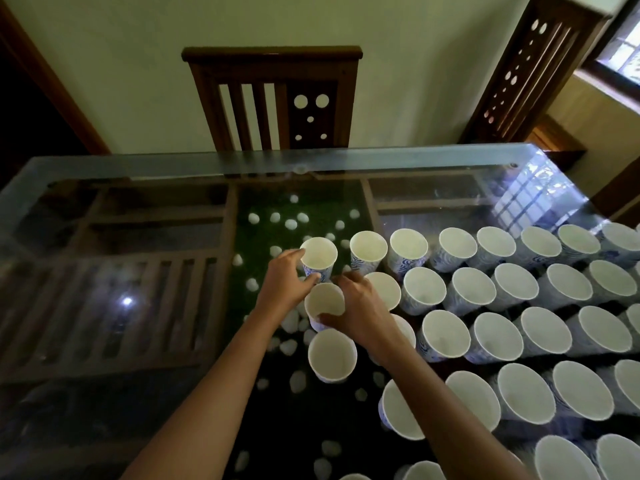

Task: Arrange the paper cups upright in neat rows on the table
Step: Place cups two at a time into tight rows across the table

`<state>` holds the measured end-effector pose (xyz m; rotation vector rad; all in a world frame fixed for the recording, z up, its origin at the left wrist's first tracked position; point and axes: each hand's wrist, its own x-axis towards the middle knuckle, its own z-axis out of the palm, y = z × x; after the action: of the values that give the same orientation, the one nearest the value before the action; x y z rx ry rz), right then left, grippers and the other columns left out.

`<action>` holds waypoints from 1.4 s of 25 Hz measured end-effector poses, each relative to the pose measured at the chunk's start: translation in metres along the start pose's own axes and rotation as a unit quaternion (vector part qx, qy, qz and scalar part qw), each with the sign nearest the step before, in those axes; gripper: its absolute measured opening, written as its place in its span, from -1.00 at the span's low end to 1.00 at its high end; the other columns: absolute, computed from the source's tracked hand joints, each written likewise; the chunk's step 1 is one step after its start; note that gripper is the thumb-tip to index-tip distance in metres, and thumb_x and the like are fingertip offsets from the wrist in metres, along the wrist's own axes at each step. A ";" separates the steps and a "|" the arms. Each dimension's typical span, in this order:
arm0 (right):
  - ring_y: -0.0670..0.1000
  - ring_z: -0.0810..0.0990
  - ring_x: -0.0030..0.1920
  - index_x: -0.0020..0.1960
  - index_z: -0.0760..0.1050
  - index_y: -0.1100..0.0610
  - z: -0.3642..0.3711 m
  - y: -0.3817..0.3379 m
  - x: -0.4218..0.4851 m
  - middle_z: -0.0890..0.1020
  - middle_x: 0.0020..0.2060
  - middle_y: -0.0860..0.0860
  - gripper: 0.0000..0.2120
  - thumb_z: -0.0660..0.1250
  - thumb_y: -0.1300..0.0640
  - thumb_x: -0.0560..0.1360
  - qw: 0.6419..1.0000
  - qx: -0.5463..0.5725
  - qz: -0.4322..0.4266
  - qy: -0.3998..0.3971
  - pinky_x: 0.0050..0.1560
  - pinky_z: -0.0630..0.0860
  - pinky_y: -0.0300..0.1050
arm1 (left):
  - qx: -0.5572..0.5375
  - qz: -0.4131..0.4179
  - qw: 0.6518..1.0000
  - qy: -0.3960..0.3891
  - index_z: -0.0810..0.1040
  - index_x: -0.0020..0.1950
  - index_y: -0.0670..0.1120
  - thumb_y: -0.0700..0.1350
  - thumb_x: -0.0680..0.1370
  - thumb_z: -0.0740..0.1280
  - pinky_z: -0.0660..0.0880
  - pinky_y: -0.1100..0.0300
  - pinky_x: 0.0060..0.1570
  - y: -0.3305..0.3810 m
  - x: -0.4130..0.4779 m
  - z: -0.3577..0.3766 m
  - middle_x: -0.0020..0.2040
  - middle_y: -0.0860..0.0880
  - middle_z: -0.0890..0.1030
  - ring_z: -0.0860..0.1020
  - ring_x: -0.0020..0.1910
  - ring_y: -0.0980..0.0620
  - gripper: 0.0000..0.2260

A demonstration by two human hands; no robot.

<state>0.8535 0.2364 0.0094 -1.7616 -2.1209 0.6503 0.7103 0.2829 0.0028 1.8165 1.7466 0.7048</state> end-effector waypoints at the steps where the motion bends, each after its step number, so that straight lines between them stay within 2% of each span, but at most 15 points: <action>1: 0.13 0.47 0.11 0.16 0.47 0.20 0.001 -0.002 0.000 0.51 0.12 0.13 -0.46 0.53 0.01 0.28 1.000 0.004 0.001 0.010 0.02 0.37 -0.12 | 0.003 0.001 1.000 -0.003 0.37 0.37 -0.19 -0.09 0.43 0.44 0.35 0.18 0.21 -0.001 0.007 0.001 0.33 -0.14 0.44 0.38 0.31 -0.05 -0.44; 6: 0.10 0.44 0.18 0.30 0.39 0.18 0.005 -0.009 -0.001 0.47 0.20 0.12 -0.38 0.50 0.03 0.32 1.000 0.017 0.002 -0.004 0.13 0.39 -0.10 | 0.019 -0.007 1.000 -0.013 0.35 0.39 -0.18 -0.05 0.38 0.49 0.32 0.15 0.28 -0.004 0.023 0.011 0.38 -0.11 0.38 0.33 0.36 -0.05 -0.36; 15: 0.06 0.43 0.19 0.33 0.37 0.13 0.008 -0.010 -0.003 0.45 0.23 0.07 -0.40 0.47 0.02 0.35 0.999 0.041 0.005 0.000 0.12 0.38 -0.16 | -0.001 -0.005 1.000 0.002 0.36 0.39 -0.13 -0.03 0.37 0.50 0.32 0.10 0.28 -0.008 0.026 0.017 0.40 -0.10 0.35 0.30 0.37 -0.06 -0.35; 26: 0.04 0.43 0.21 0.34 0.37 0.10 0.010 -0.008 0.007 0.43 0.28 0.05 -0.38 0.49 0.05 0.34 0.997 0.068 0.015 0.014 0.15 0.39 -0.17 | -0.039 -0.006 0.999 0.012 0.43 0.33 -0.17 -0.10 0.34 0.52 0.33 0.27 0.15 -0.013 0.038 0.021 0.33 -0.10 0.44 0.39 0.30 -0.02 -0.40; 35: 0.03 0.43 0.21 0.35 0.37 0.10 0.012 -0.006 0.008 0.43 0.29 0.04 -0.37 0.49 0.04 0.34 0.996 0.082 0.018 0.013 0.15 0.36 -0.19 | -0.066 0.004 0.998 0.015 0.43 0.32 -0.21 -0.17 0.35 0.51 0.45 0.05 0.23 -0.020 0.042 0.025 0.36 -0.12 0.42 0.39 0.32 -0.07 -0.43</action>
<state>0.8404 0.2420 0.0020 -1.7146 -1.9630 0.7832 0.7145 0.3248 -0.0284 1.7333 1.6719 0.8351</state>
